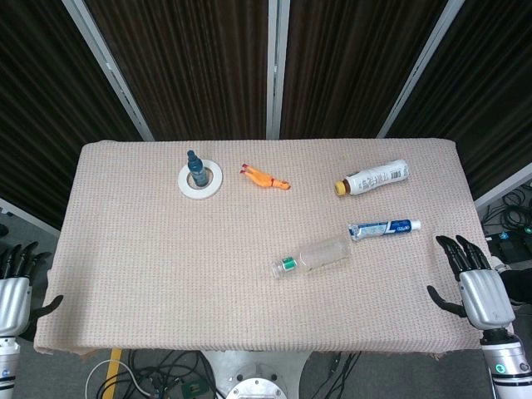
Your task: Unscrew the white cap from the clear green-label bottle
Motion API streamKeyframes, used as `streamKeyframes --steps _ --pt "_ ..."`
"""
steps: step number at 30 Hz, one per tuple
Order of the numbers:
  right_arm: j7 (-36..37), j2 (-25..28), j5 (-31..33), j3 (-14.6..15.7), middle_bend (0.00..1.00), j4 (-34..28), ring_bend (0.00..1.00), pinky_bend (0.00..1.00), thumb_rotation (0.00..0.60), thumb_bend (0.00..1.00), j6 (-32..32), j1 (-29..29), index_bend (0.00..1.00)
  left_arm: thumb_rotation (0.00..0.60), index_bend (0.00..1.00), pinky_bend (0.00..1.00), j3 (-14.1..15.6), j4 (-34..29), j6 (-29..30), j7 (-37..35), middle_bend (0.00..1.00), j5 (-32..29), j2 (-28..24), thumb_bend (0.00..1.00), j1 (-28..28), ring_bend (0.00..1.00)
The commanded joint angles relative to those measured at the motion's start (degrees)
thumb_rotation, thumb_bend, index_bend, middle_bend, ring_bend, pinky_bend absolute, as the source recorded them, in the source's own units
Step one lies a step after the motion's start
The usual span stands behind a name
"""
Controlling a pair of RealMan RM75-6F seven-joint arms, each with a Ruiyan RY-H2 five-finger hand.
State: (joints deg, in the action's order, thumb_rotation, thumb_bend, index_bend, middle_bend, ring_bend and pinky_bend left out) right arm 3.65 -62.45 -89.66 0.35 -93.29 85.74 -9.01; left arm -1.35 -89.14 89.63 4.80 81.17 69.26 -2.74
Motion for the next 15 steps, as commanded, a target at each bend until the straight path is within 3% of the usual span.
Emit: streamKeyframes --steps 1,8,15 --pt "-0.09 0.09 -0.04 -0.11 0.1 -0.11 0.0 0.1 0.6 0.22 -0.91 -0.28 0.0 0.6 0.21 0.0 -0.17 -0.08 -0.12 0.31 0.08 0.13 0.03 0.13 -0.02 0.0" --pt "-0.23 1.11 -1.78 -0.3 0.1 -1.35 0.0 0.1 0.6 0.22 -4.07 -2.26 0.0 0.6 0.21 0.0 -0.79 -0.75 0.23 0.18 0.08 0.77 -0.23 0.13 0.13 0.0" --pt "-5.08 0.72 -0.81 -3.23 0.1 -2.5 0.0 0.1 0.6 0.11 -18.79 -12.35 0.0 0.6 0.21 0.0 -1.02 -1.53 -0.26 0.09 0.08 1.43 -0.83 0.1 0.0 0.0"
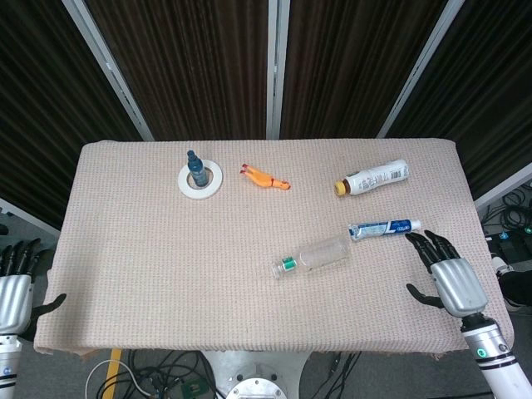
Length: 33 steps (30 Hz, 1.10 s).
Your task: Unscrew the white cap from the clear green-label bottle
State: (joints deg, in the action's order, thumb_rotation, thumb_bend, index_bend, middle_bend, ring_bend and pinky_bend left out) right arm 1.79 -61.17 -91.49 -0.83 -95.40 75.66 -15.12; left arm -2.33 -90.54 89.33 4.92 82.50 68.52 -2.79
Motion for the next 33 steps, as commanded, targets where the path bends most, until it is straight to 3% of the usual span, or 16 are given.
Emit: streamKeyframes --steps 1,9,19,24,29,33 --pt "-3.77 -1.21 1.63 -2.58 0.1 0.07 0.0 0.1 0.6 0.1 -11.14 -7.88 0.0 0.6 0.21 0.0 -0.03 -0.23 0.11 -0.15 0.08 0.18 -0.14 0.1 0.13 0.0" --pt "-5.52 -10.88 7.03 -5.99 0.11 8.18 0.0 0.1 0.6 0.05 -27.33 -19.73 0.01 0.6 0.21 0.0 -0.24 -0.8 -0.53 -1.44 0.08 -0.14 -1.02 0.09 0.4 0.0" --pt "-7.81 -20.06 6.83 -5.62 0.18 16.8 0.03 0.11 0.6 0.09 -30.38 -25.09 0.12 0.6 0.21 0.0 -0.81 -1.08 -0.7 -1.67 0.08 -0.17 -1.26 0.09 0.4 0.0" --pt "-7.07 -22.89 5.94 -4.85 0.3 19.69 0.16 0.22 0.6 0.13 -29.12 -25.7 0.29 0.6 0.21 0.0 -1.0 -0.79 -0.97 -2.1 0.08 0.03 -1.09 0.09 0.23 0.0" --pt "-2.48 -26.03 1.69 -4.33 0.51 23.65 0.38 0.47 0.6 0.3 -21.72 -24.96 0.65 0.6 0.21 0.0 -1.29 -0.51 -1.04 -3.48 0.08 0.92 -1.05 0.09 -0.19 0.0" --pt "3.67 -26.61 -0.37 -3.92 0.54 24.74 0.42 0.52 0.6 0.33 -16.99 -24.16 0.71 0.6 0.21 0.0 -1.78 -0.07 -0.68 -6.77 0.08 3.85 -0.77 0.08 -1.5 0.0"
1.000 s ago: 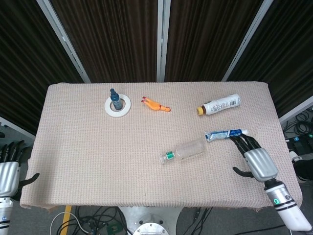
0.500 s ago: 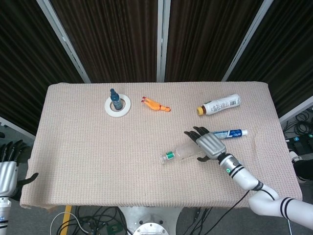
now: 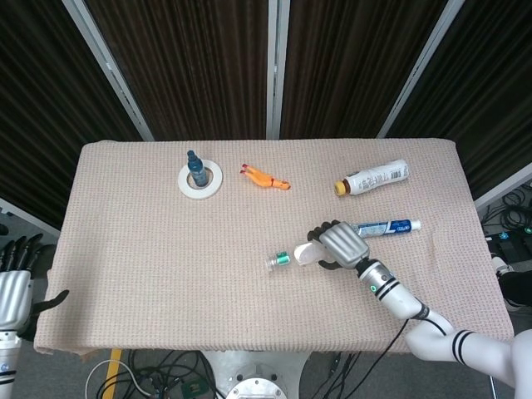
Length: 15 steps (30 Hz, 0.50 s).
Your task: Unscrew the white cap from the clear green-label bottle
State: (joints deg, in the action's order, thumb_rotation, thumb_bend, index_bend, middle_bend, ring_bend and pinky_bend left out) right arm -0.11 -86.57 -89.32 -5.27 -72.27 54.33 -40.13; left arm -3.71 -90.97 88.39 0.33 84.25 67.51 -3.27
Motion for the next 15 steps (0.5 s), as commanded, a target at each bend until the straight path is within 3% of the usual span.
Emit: streamKeyframes --steps 1,9,15 --pt "7.09 -0.9 -3.06 1.25 0.55 1.31 0.42 0.52 0.6 0.33 5.88 1.8 0.72 0.6 0.21 0.0 -0.56 0.53 0.35 -3.23 0.08 3.11 0.41 0.08 -1.55 0.0" --pt "25.63 -3.41 -4.51 1.11 0.57 0.5 0.45 0.57 0.6 0.38 14.48 3.83 0.72 0.6 0.21 0.0 -2.36 1.52 -0.43 -12.78 0.08 12.74 3.3 0.08 -8.9 0.0" --pt "41.22 -7.05 -3.83 0.24 0.57 1.42 0.46 0.58 0.6 0.41 16.7 3.63 0.72 0.6 0.21 0.0 -3.57 0.87 -3.56 -14.2 0.08 16.71 5.58 0.08 -14.97 0.0"
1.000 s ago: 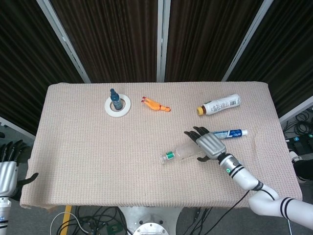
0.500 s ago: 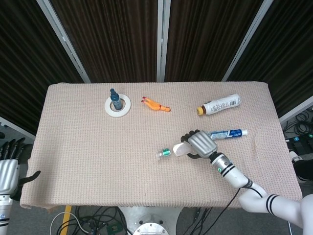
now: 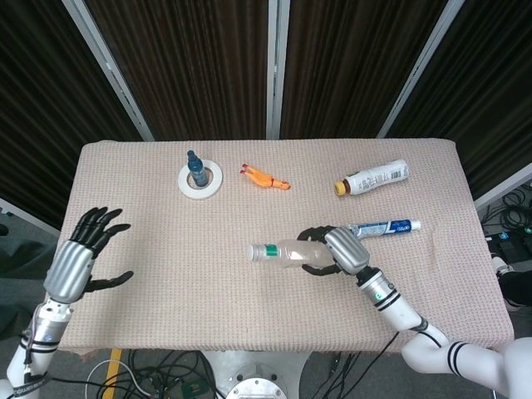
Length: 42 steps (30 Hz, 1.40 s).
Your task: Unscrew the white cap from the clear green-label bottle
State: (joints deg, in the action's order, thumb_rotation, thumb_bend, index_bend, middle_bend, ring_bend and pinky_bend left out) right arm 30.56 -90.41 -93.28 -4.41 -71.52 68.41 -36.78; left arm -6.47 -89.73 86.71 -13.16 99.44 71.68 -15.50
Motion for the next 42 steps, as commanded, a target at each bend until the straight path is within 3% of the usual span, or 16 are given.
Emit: streamKeyframes --steps 1,12,24,42 --pt "12.2 -3.7 0.23 -0.73 0.57 0.81 0.46 0.58 0.6 0.41 2.58 0.09 0.73 0.6 0.21 0.0 -0.97 -0.53 -2.46 -0.73 0.08 1.85 1.82 0.09 -3.61 0.0" --pt "21.16 -7.24 0.07 -0.88 0.57 3.38 0.46 0.58 0.6 0.41 -0.54 -3.4 0.73 0.6 0.21 0.0 -2.9 -0.53 -6.76 -3.41 0.08 2.17 7.36 0.09 -11.62 0.0" --pt "22.07 -9.31 -0.11 0.08 0.57 5.06 0.46 0.58 0.6 0.41 -2.93 -5.51 0.73 0.6 0.21 0.0 -3.82 -0.77 -8.54 -3.45 0.08 0.22 10.09 0.08 -15.9 0.0" --pt "21.82 -9.35 1.08 0.07 0.57 3.89 0.46 0.58 0.6 0.41 -4.06 -6.44 0.73 0.6 0.21 0.0 -3.44 0.7 -6.3 -3.36 0.08 -0.76 12.53 0.08 -17.77 0.0"
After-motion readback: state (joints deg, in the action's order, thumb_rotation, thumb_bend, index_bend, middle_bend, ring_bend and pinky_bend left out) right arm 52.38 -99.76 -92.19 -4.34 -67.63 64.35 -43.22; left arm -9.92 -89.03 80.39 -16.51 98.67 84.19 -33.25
